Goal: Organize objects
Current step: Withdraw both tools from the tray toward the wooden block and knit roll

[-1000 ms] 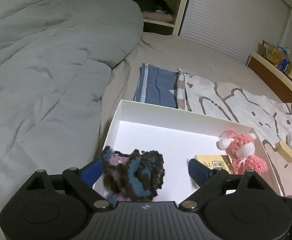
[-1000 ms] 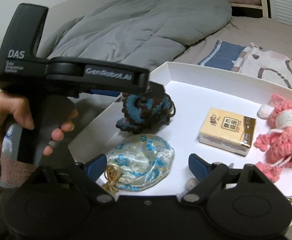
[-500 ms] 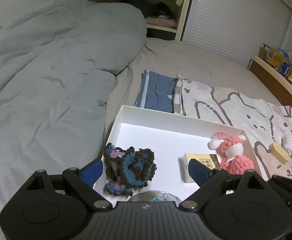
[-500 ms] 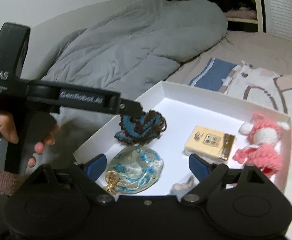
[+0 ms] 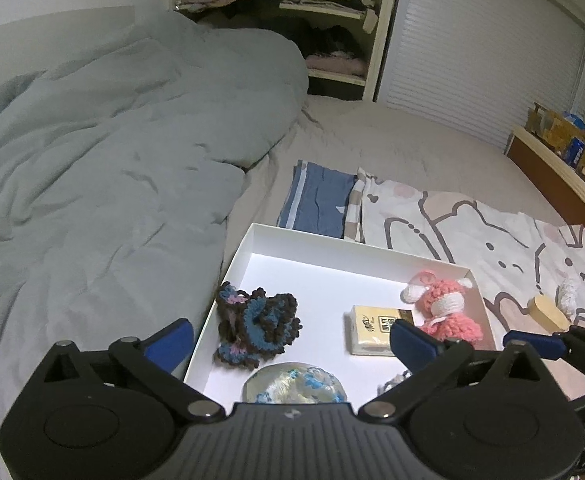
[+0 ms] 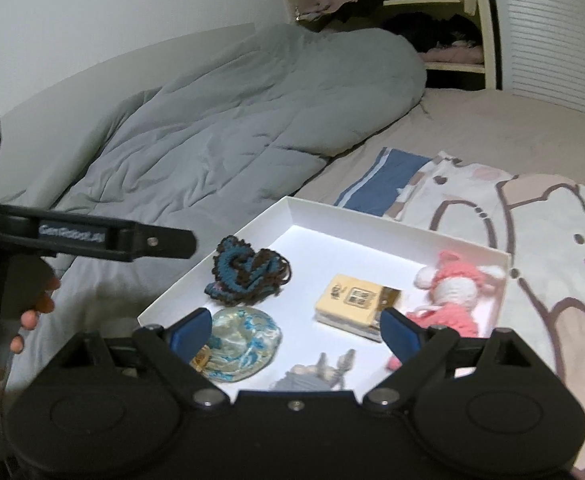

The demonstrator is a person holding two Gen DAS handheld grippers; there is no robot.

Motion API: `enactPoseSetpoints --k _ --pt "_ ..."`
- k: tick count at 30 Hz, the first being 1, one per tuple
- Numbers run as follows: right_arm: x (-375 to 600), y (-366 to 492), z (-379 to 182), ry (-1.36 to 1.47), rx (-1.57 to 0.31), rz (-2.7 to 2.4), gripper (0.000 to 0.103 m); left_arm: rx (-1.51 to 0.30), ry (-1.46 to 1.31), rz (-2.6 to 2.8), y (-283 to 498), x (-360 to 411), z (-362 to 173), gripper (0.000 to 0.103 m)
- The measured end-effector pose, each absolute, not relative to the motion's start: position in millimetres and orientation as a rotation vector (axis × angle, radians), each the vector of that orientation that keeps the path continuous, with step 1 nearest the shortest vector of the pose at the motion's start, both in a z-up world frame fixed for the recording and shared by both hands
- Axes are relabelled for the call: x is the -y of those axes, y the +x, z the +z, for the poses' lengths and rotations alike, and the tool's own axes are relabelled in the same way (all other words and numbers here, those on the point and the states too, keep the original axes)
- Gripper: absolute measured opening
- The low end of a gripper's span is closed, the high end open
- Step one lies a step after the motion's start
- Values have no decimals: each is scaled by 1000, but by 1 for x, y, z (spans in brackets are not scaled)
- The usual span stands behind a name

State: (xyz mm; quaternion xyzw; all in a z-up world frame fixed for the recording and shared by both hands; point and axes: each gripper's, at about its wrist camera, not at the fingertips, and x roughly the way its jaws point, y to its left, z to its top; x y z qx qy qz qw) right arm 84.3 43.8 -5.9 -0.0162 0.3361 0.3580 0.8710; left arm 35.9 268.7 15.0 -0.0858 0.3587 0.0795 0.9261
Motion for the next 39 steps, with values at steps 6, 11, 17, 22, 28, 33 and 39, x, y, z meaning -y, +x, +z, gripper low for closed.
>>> enactPoseSetpoints --k 6,11,17,22,28,33,39 --pt "-24 79 2 -54 -684 734 93 -730 -183 173 19 -255 22 103" --pt "-8 75 6 -67 -671 716 94 -714 -180 171 4 -241 27 103" --pt "10 74 10 -80 -659 697 98 -691 -145 174 -13 -225 30 103" --pt "22 71 10 -93 -643 689 103 -682 -104 183 -24 -212 29 103" --pt "35 69 10 -87 -642 684 103 -671 -102 198 -34 -205 24 103" --pt "42 70 9 -100 -639 676 103 -658 -112 207 -39 -203 22 103" --pt "49 72 10 -100 -637 674 103 -660 -88 232 -43 -199 19 103"
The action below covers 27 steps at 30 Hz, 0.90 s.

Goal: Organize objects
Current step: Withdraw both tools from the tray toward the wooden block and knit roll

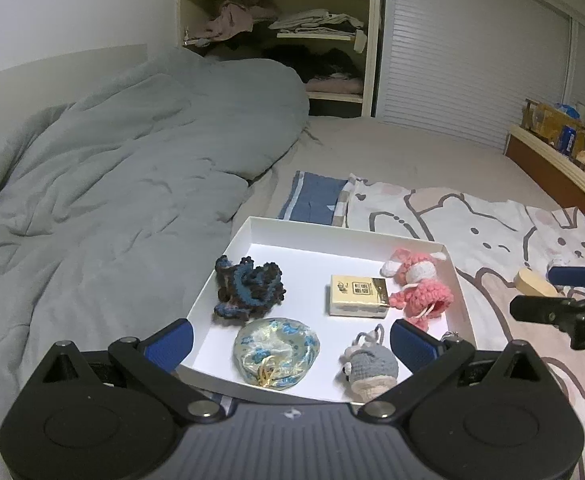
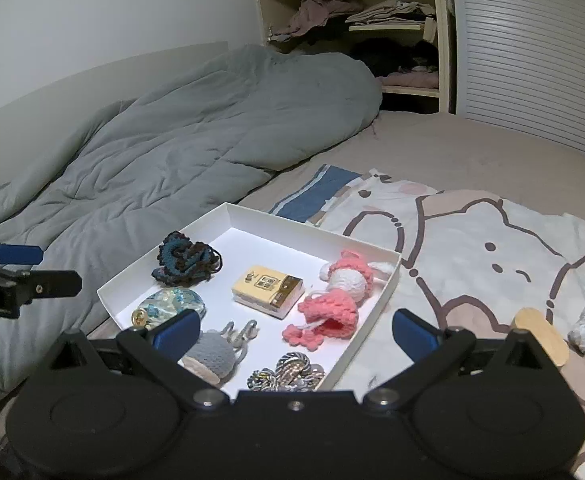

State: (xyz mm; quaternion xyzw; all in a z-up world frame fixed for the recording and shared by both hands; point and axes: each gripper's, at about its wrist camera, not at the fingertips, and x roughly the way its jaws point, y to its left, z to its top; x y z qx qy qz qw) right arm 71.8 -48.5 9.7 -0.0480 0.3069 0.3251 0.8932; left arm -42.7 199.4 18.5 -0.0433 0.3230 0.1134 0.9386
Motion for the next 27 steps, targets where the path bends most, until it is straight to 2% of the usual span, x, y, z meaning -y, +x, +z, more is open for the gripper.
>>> enactPoseSetpoints --k 13,27 --pt "75 83 12 -93 -607 677 103 -639 -130 227 -32 -181 9 103" --pt "153 132 13 -109 -567 509 103 -628 -143 116 33 -112 7 103"
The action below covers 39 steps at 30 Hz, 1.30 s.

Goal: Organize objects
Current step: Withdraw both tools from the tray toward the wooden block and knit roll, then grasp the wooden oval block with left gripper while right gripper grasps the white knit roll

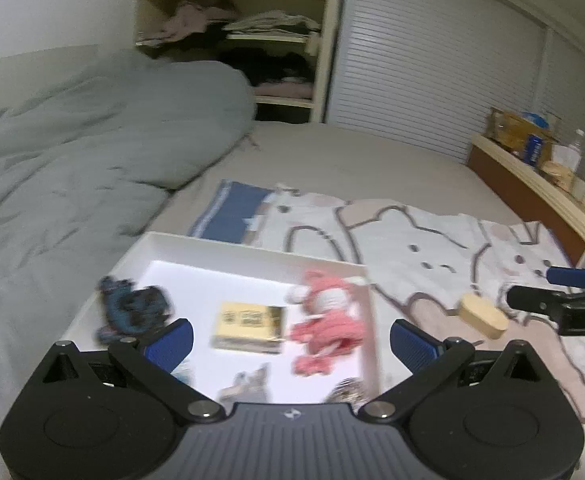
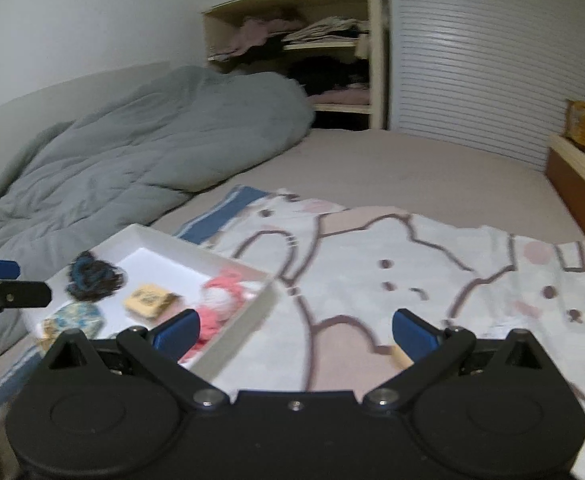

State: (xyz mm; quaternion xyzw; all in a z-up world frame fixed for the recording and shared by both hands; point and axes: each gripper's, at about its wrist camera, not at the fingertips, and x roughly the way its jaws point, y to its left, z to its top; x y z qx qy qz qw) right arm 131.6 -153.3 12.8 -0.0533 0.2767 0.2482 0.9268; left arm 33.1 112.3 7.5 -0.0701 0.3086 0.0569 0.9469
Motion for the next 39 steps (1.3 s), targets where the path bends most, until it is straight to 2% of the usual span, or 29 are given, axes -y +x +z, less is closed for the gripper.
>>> enactPoseSetpoints --k 22,33,39 --pt "265 204 -17 -17 -572 248 103 -606 -32 -95 134 29 -22 103" --pt "306 251 -53 50 -596 141 103 -605 25 -253 174 87 -68 103" --pt "322 274 -71 185 -641 219 103 -614 74 -366 201 103 -96 103"
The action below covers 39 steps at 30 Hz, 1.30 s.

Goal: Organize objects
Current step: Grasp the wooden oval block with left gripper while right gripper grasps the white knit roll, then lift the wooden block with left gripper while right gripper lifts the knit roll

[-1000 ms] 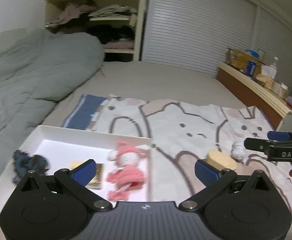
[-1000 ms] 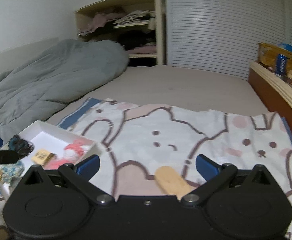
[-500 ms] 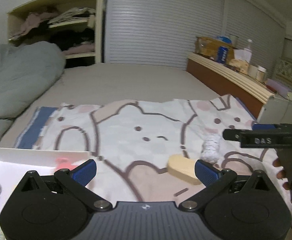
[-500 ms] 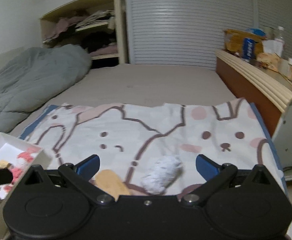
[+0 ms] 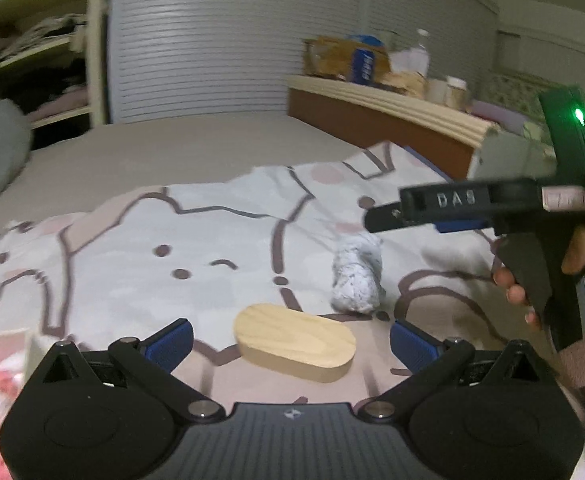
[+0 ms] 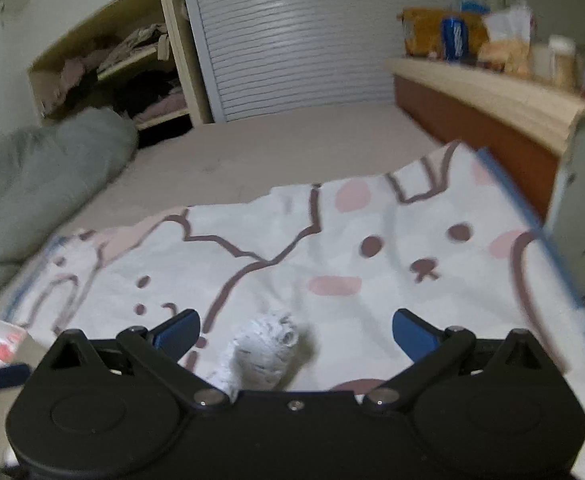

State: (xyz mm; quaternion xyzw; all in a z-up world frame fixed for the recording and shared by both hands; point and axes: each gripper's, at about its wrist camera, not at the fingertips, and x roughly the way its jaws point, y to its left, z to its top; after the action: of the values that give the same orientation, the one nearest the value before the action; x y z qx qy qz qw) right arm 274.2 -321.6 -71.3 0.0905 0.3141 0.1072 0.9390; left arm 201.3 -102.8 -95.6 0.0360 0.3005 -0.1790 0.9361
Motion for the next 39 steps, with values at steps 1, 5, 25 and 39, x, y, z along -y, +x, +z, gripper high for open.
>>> enactPoseSetpoints --k 1,5,25,39 --pt "322 277 -75 193 -652 236 103 -617 87 -384 206 104 -99 103" --pt "321 286 -89 219 -729 287 101 -636 145 -440 225 109 -117 103" --pt "321 294 -120 592 -904 198 54 -629 306 -547 251 122 -144 93" --pt "314 279 -98 487 -872 214 39 -747 120 -424 246 112 -142 92"
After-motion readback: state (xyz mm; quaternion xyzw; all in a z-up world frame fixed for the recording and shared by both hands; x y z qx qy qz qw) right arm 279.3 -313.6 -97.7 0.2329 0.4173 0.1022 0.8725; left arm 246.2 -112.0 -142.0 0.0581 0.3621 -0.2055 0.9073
